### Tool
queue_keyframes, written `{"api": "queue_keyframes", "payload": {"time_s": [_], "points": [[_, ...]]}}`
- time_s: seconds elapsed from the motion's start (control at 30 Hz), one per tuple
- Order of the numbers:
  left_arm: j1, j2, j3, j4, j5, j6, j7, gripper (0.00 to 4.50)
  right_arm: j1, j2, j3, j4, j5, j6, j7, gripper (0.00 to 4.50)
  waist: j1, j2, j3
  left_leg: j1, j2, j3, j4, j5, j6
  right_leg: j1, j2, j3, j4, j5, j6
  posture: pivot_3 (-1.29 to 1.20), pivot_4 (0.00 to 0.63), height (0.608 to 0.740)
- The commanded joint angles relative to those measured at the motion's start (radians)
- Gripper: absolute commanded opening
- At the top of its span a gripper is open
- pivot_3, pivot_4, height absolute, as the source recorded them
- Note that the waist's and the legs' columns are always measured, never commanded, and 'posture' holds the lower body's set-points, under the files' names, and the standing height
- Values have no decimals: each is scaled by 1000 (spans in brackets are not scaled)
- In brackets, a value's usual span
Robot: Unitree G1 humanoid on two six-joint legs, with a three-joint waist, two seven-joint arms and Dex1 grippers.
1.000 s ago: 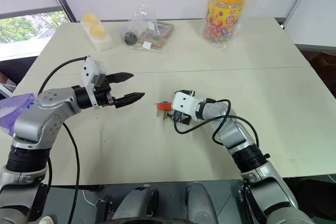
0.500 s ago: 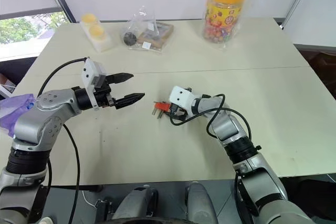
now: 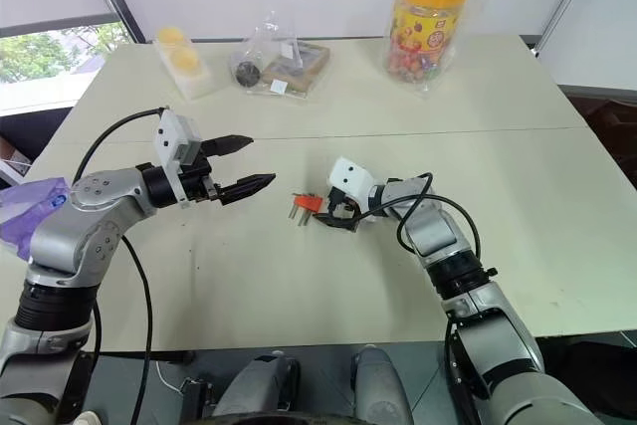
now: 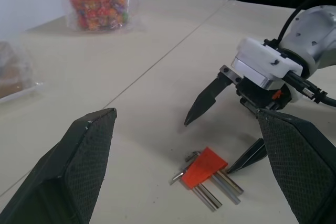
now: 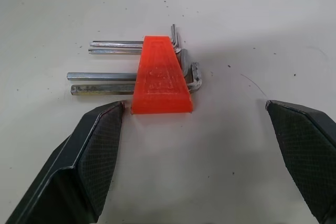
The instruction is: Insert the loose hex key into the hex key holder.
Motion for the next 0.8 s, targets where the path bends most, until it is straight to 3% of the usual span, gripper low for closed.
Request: {"api": "queue_keyframes", "payload": {"time_s": [0.03, 0.1, 0.27, 0.5, 0.8], "points": [[-3, 2, 18, -21, 5, -18, 9, 4500, 23, 6, 56, 95, -36, -5, 0, 3954, -1, 0, 0, 1, 0, 0, 0, 0, 0, 0, 0, 0, 0, 0, 0, 0, 150, 740], [-2, 1, 21, -23, 7, -17, 13, 4500, 17, 11, 57, 110, -38, -16, 2, 3261, -1, 0, 0, 2, 0, 0, 0, 0, 0, 2, 0, 0, 0, 0, 0, 0, 150, 740], [5, 4, 23, -27, 13, -20, 25, 4500, 4, 23, 65, 154, -44, -45, -6, 987, 0, 0, 0, 14, 0, 0, -3, -1, 2, 13, 0, 0, -2, 0, 0, 0, 150, 740], [6, 4, 35, -23, 0, -8, 31, 4500, 3, -14, 65, 121, -104, -198, -114, 997, 2, 0, 0, 17, 0, -1, -4, -4, 7, 16, 0, 0, -3, 0, 0, 0, 150, 740], [-120, -27, 20, 79, -34, 30, 9, 4500, -61, -232, 118, 23, -445, -603, -416, 997, 14, -1, 0, 12, -2, 0, -2, -2, 3, 14, 0, -1, -3, 0, 0, 0, 150, 740]]}}
